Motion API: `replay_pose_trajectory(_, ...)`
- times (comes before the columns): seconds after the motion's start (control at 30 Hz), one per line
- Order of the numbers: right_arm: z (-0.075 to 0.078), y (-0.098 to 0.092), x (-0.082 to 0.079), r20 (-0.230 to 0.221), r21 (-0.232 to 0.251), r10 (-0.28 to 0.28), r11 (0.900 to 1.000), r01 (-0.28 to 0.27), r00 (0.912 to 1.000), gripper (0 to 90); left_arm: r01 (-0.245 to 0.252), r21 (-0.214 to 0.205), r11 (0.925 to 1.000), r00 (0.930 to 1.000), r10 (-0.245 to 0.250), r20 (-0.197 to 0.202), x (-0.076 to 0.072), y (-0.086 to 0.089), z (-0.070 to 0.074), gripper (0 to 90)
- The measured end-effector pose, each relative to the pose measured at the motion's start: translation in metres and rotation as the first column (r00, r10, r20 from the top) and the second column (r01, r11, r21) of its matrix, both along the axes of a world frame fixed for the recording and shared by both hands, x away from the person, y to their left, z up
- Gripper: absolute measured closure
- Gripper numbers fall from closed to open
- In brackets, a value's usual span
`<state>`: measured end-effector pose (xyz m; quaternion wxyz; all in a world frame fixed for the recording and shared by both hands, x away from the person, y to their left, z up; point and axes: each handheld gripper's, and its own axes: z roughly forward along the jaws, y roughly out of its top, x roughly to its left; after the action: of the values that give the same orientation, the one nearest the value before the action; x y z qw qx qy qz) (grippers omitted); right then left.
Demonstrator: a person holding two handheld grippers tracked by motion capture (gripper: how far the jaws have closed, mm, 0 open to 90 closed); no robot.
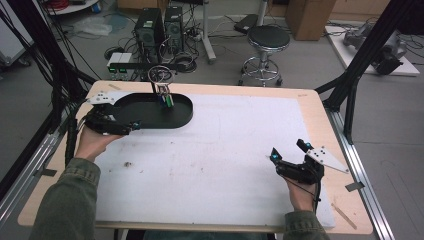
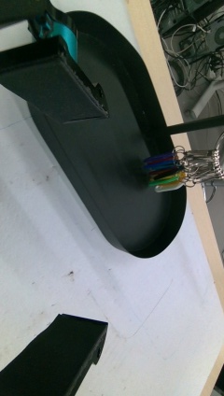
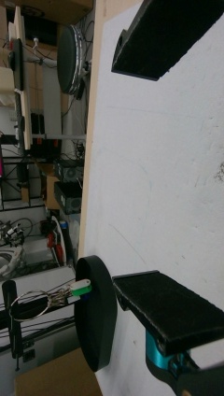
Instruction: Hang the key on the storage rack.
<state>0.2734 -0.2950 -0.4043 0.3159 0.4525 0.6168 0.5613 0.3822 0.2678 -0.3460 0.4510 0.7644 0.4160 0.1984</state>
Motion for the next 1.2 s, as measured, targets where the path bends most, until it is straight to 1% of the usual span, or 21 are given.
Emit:
replay_pose_trajectory(0.03,0.000,0.000,0.000,0.004,-0.004,-0.001,1.0000,0.001,1.0000,0.5,0.005,0.012,0.9999,1.0000,-0.005,-0.002,-0.001,0.000,-0.001,1.6)
replay_pose_trajectory(0.07,0.000,0.000,0.000,0.003,-0.003,-0.002,1.0000,0.002,1.0000,0.4,0.002,0.003,1.0000,1.0000,-0.002,-0.001,-0.003,0.000,-0.001,1.6)
replay_pose_trajectory(0.17,0.000,0.000,0.000,0.000,0.000,-0.002,1.0000,0.002,1.0000,0.5,0.004,-0.001,1.0000,1.0000,-0.004,0.004,-0.009,0.001,-0.004,1.6)
replay_pose_trajectory(0.27,0.000,0.000,-0.001,-0.003,0.001,0.000,1.0000,0.000,1.0000,0.4,0.005,-0.008,1.0000,1.0000,-0.005,-0.003,-0.015,0.003,-0.012,1.7)
replay_pose_trajectory(0.4,0.000,0.000,-0.001,-0.005,0.005,0.000,1.0000,0.000,1.0000,0.5,-0.014,-0.006,0.9999,0.9998,0.014,-0.011,-0.022,0.008,-0.022,1.7)
replay_pose_trajectory(0.5,0.000,0.000,-0.001,-0.002,0.001,0.000,1.0000,0.000,1.0000,0.4,-0.029,-0.015,0.9995,0.9994,0.028,-0.021,-0.027,0.014,-0.029,1.6)
replay_pose_trajectory(0.57,0.000,0.000,0.000,0.001,-0.003,-0.001,1.0000,0.001,1.0000,0.4,-0.040,-0.014,0.9991,0.9990,0.039,-0.020,-0.029,0.017,-0.031,1.6)
replay_pose_trajectory(0.67,0.000,0.001,0.000,-0.005,-0.005,0.002,1.0000,-0.002,1.0000,0.4,-0.049,-0.003,0.9988,0.9986,0.049,-0.019,-0.032,0.020,-0.034,1.7)
replay_pose_trajectory(0.73,0.000,0.001,0.000,0.001,-0.010,0.005,0.9999,-0.005,1.0000,0.4,-0.051,-0.002,0.9987,0.9985,0.051,-0.020,-0.035,0.022,-0.037,1.6)
replay_pose_trajectory(0.87,0.000,0.001,0.000,0.002,-0.012,0.005,0.9999,-0.005,1.0000,0.5,-0.072,-0.011,0.9973,0.9974,0.072,-0.003,-0.043,0.028,-0.040,1.6)
replay_pose_trajectory(0.93,0.000,0.001,0.000,0.001,-0.011,0.005,0.9999,-0.005,1.0000,0.4,-0.089,-0.013,0.9960,0.9959,0.089,0.019,-0.048,0.032,-0.041,1.7)
replay_pose_trajectory(0.97,0.000,0.001,0.000,-0.001,-0.012,0.004,0.9999,-0.004,1.0000,0.4,-0.094,-0.020,0.9954,0.9952,0.095,0.023,-0.049,0.033,-0.042,1.7)
replay_pose_trajectory(1.03,0.000,0.001,0.000,0.001,-0.012,0.006,0.9999,-0.006,1.0000,0.4,-0.102,-0.023,0.9945,0.9942,0.102,0.033,-0.053,0.035,-0.043,1.7)
replay_pose_trajectory(1.1,0.000,0.002,0.000,-0.005,-0.008,0.007,0.9999,-0.007,1.0000,0.4,-0.110,-0.029,0.9935,0.9930,0.111,0.039,-0.058,0.038,-0.045,1.7)
replay_pose_trajectory(1.2,0.000,0.002,0.000,-0.006,-0.008,0.004,1.0000,-0.004,1.0000,0.5,-0.111,-0.047,0.9927,0.9918,0.114,0.058,-0.064,0.042,-0.047,1.6)
